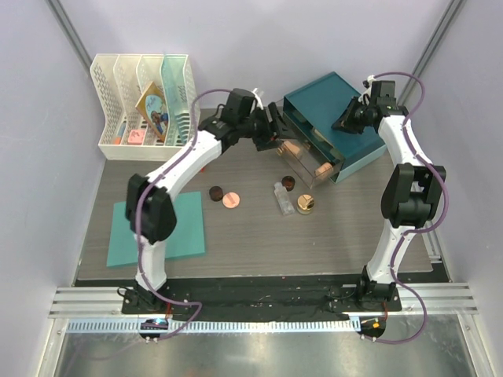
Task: Organize the makeup
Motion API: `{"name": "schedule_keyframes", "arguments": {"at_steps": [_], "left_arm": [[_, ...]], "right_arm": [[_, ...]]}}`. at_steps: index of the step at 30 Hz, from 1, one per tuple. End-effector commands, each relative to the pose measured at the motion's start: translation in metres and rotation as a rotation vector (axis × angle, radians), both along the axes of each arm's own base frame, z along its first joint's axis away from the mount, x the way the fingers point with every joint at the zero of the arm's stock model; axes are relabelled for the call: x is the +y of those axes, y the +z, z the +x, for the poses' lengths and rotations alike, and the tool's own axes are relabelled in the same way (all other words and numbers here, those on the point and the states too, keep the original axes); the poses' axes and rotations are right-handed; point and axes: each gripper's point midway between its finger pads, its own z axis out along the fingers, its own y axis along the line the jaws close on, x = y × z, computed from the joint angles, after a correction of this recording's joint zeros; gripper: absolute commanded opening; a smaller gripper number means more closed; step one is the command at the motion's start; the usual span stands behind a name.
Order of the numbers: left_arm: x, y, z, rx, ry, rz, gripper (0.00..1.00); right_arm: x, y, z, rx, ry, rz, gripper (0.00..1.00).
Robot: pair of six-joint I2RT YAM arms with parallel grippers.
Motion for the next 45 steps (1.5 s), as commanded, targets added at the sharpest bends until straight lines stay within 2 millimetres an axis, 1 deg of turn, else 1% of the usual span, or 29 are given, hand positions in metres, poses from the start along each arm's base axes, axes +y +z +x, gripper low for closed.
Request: {"name": "schedule_keyframes", "arguments": {"at_steps": [1, 2, 4, 5, 7, 8, 11, 12, 13, 14, 15, 16, 17, 18, 19, 20, 22, 23, 25, 27, 33, 36, 38, 42, 45], "left_arm": [[0.038, 0.015, -0.035, -0.069, 0.012, 0.115, 0.66], [0.045, 0.006, -0.046, -0.047, 0.011, 0.136, 0.62], [0.051, -0.007, -0.057, -0.019, 0.012, 0.157, 0.57], [0.055, -0.028, -0.067, 0.021, 0.007, 0.188, 0.52], [0.059, -0.042, -0.076, 0.059, 0.012, 0.204, 0.46], [0.062, -0.058, -0.082, 0.095, 0.012, 0.224, 0.44], [0.062, -0.084, -0.09, 0.153, 0.013, 0.267, 0.43], [0.058, -0.089, -0.094, 0.162, 0.001, 0.277, 0.44], [0.056, -0.102, -0.094, 0.182, -0.002, 0.299, 0.44], [0.052, -0.104, -0.093, 0.186, -0.008, 0.308, 0.44], [0.048, -0.109, -0.098, 0.207, -0.024, 0.324, 0.44], [0.043, -0.125, -0.101, 0.234, -0.044, 0.355, 0.46], [0.037, -0.122, -0.097, 0.225, -0.045, 0.361, 0.47], [0.036, -0.13, -0.1, 0.248, -0.058, 0.385, 0.48], [0.027, -0.137, -0.1, 0.255, -0.074, 0.396, 0.52], [0.024, -0.144, -0.101, 0.269, -0.078, 0.404, 0.53], [0.015, -0.148, -0.102, 0.272, -0.092, 0.402, 0.56], [0.013, -0.158, -0.103, 0.29, -0.093, 0.409, 0.56], [0.009, -0.164, -0.104, 0.295, -0.094, 0.422, 0.56], [0.009, -0.176, -0.105, 0.309, -0.097, 0.442, 0.56], [0.012, -0.192, -0.11, 0.312, -0.094, 0.499, 0.56], [0.012, -0.201, -0.108, 0.316, -0.076, 0.518, 0.57], [0.012, -0.203, -0.106, 0.315, -0.062, 0.52, 0.58], [0.004, -0.205, -0.101, 0.313, -0.05, 0.494, 0.6], [0.001, -0.213, -0.1, 0.337, -0.049, 0.501, 0.6]], "right_arm": [[-0.001, -0.097, -0.074, 0.423, 0.006, -0.058, 0.13], [-0.001, -0.097, -0.073, 0.423, 0.007, -0.058, 0.13], [-0.001, -0.099, -0.074, 0.425, 0.009, -0.059, 0.13], [-0.001, -0.099, -0.075, 0.427, 0.008, -0.058, 0.13], [-0.001, -0.099, -0.075, 0.428, 0.005, -0.057, 0.13], [-0.001, -0.1, -0.075, 0.43, 0.008, -0.055, 0.13], [0.0, -0.1, -0.076, 0.43, 0.008, -0.057, 0.13], [0.0, -0.101, -0.076, 0.434, 0.007, -0.056, 0.13], [-0.001, -0.101, -0.076, 0.434, 0.007, -0.054, 0.13], [0.0, -0.102, -0.077, 0.435, 0.009, -0.055, 0.13], [-0.001, -0.101, -0.076, 0.432, 0.007, -0.054, 0.13], [0.0, -0.101, -0.077, 0.435, 0.009, -0.055, 0.13], [0.0, -0.101, -0.077, 0.435, 0.008, -0.054, 0.13], [0.0, -0.101, -0.077, 0.433, 0.011, -0.056, 0.13], [-0.001, -0.1, -0.076, 0.43, 0.009, -0.056, 0.13], [0.0, -0.101, -0.077, 0.431, 0.011, -0.056, 0.13], [0.0, -0.1, -0.077, 0.429, 0.009, -0.055, 0.13], [-0.001, -0.099, -0.076, 0.427, 0.008, -0.055, 0.13], [0.0, -0.098, -0.077, 0.425, 0.011, -0.058, 0.13], [0.0, -0.099, -0.077, 0.427, 0.01, -0.056, 0.13], [0.001, -0.099, -0.077, 0.428, 0.011, -0.053, 0.13], [0.001, -0.1, -0.077, 0.431, 0.012, -0.051, 0.13], [0.0, -0.101, -0.078, 0.434, 0.01, -0.051, 0.13], [0.001, -0.102, -0.078, 0.436, 0.012, -0.051, 0.13], [0.001, -0.102, -0.078, 0.434, 0.014, -0.051, 0.13]]}}
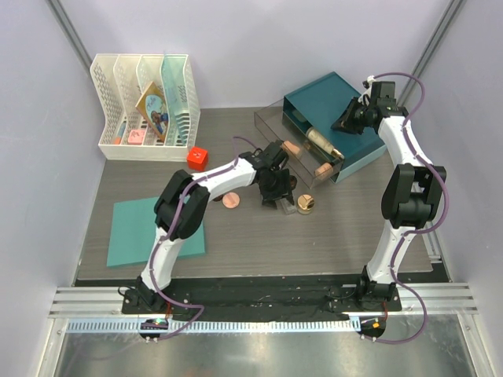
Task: Organize the makeup
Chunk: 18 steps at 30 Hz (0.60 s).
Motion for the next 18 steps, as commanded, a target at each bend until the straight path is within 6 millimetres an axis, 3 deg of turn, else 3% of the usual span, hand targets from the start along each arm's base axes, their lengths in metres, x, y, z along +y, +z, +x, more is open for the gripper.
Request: {"name": "schedule_keyframes", "arguments": {"at_steps": [1, 9, 14, 15, 18], "left_arm": [[-0.006, -0.017, 0.01, 0.003, 0.036, 0.026, 0.6], [-0.001, -0.04, -0.007, 0.092, 0.051, 0.048, 0.56], [0.019, -0.05, -0.023, 0.126, 0.032, 0.11, 0.39], [0.025, -0.05, -0.027, 0.125, 0.024, 0.122, 0.29], [0.039, -0.053, -0.038, 0.131, 0.01, 0.153, 0.14]], "right_arm": [[0.0, -0.102, -0.077, 0.442, 0.009, -0.056, 0.13], [-0.001, -0.103, -0.077, 0.444, 0.009, -0.058, 0.13], [-0.001, -0.102, -0.076, 0.44, 0.008, -0.059, 0.13], [-0.002, -0.102, -0.075, 0.44, 0.007, -0.059, 0.13], [-0.001, -0.102, -0.076, 0.44, 0.008, -0.059, 0.13]]}}
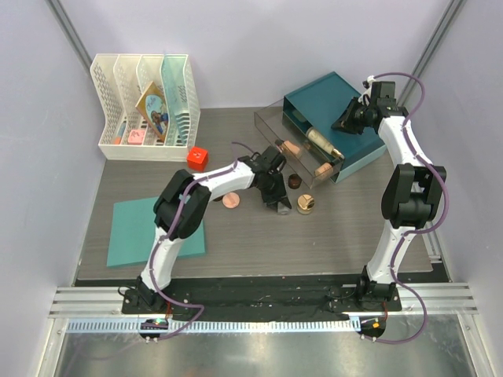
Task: Organize the makeup
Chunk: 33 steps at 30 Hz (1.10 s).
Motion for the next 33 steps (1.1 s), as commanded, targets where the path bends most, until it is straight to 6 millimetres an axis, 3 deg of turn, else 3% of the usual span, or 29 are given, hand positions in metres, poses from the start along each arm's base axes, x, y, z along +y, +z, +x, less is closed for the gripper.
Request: {"name": "schedule_keyframes", "arguments": {"at_steps": [1, 3, 10, 17, 18, 21, 23, 24, 25, 26, 27, 32, 33], "left_arm": [[0.052, -0.029, -0.035, 0.067, -0.027, 0.187, 0.05], [0.063, -0.029, -0.041, 0.065, -0.026, 0.214, 0.0], [0.081, 0.027, -0.03, -0.079, -0.003, 0.232, 0.0], [0.091, 0.114, 0.02, -0.292, 0.043, 0.23, 0.0], [0.088, 0.135, 0.031, -0.342, 0.056, 0.206, 0.0], [0.085, 0.17, 0.054, -0.423, 0.079, 0.165, 0.0], [0.085, 0.179, 0.064, -0.446, 0.084, 0.158, 0.0], [0.083, 0.196, 0.075, -0.476, 0.099, 0.123, 0.0], [0.079, 0.194, 0.082, -0.48, 0.093, 0.108, 0.0], [0.068, 0.201, 0.082, -0.469, 0.062, 0.038, 0.0], [0.055, 0.213, 0.094, -0.514, 0.058, -0.038, 0.0], [0.019, 0.228, 0.12, -0.519, 0.043, -0.272, 0.0], [0.012, 0.239, 0.124, -0.533, 0.034, -0.312, 0.0]], "right_arm": [[-0.002, -0.103, -0.076, 0.441, 0.008, -0.059, 0.13], [-0.001, -0.103, -0.076, 0.441, 0.008, -0.059, 0.13], [0.0, -0.104, -0.076, 0.446, 0.01, -0.054, 0.13], [0.0, -0.104, -0.075, 0.445, 0.01, -0.054, 0.13], [0.0, -0.105, -0.076, 0.448, 0.01, -0.054, 0.13], [0.0, -0.106, -0.076, 0.448, 0.008, -0.055, 0.13], [0.0, -0.107, -0.076, 0.45, 0.009, -0.052, 0.13], [0.0, -0.107, -0.077, 0.451, 0.009, -0.052, 0.13], [0.0, -0.106, -0.076, 0.45, 0.009, -0.053, 0.13], [0.0, -0.107, -0.076, 0.45, 0.008, -0.051, 0.13], [0.0, -0.108, -0.077, 0.453, 0.01, -0.052, 0.13], [-0.001, -0.111, -0.081, 0.463, 0.006, -0.057, 0.13], [-0.001, -0.111, -0.081, 0.463, 0.007, -0.059, 0.13]]}}
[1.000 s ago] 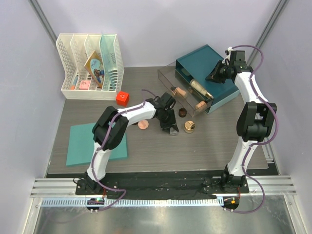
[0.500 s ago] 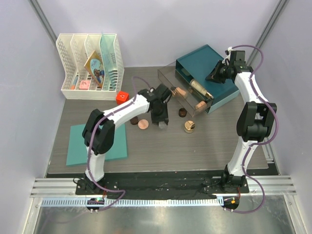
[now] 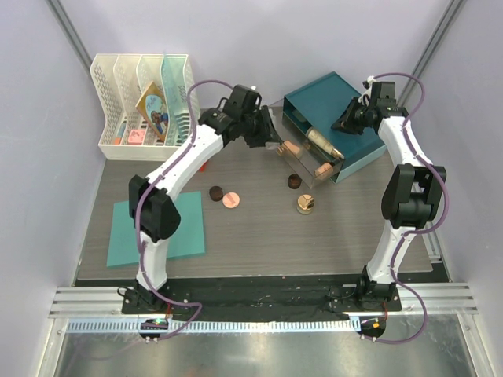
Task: Organize the makeup
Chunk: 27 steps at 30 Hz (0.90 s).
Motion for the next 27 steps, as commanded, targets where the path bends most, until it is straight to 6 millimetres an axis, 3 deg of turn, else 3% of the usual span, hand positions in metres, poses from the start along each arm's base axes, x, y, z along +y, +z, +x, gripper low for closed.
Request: {"name": "schedule_keyframes", "arguments": {"at_steps": [1, 5, 8, 10, 18, 19, 20, 22, 27], "left_arm": [[-0.047, 0.03, 0.025, -0.07, -0.109, -0.222, 0.0], [-0.08, 0.033, 0.049, -0.073, -0.153, -0.351, 0.0], [-0.092, 0.046, 0.061, -0.092, -0.156, -0.425, 0.03], [-0.095, 0.033, 0.072, -0.049, -0.119, -0.453, 0.07], [-0.083, 0.01, 0.095, 0.0, -0.041, -0.476, 0.46], [-0.079, 0.015, 0.1, 0.0, -0.024, -0.498, 0.53], [-0.077, 0.011, 0.101, 0.008, -0.016, -0.502, 0.66], [-0.073, 0.017, 0.105, -0.007, -0.001, -0.515, 0.75], [-0.057, 0.034, 0.108, -0.033, 0.011, -0.526, 0.78]], "right_arm": [[-0.001, -0.11, -0.082, 0.463, 0.01, -0.059, 0.13], [0.0, -0.115, -0.086, 0.476, 0.012, -0.058, 0.13], [0.0, -0.116, -0.087, 0.479, 0.011, -0.06, 0.13], [0.0, -0.114, -0.087, 0.474, 0.012, -0.061, 0.13], [0.0, -0.113, -0.087, 0.473, 0.011, -0.06, 0.13], [0.0, -0.113, -0.087, 0.474, 0.011, -0.059, 0.13], [0.0, -0.113, -0.087, 0.474, 0.013, -0.059, 0.13], [0.001, -0.113, -0.087, 0.474, 0.012, -0.057, 0.13], [0.001, -0.113, -0.086, 0.471, 0.013, -0.056, 0.13]]}}
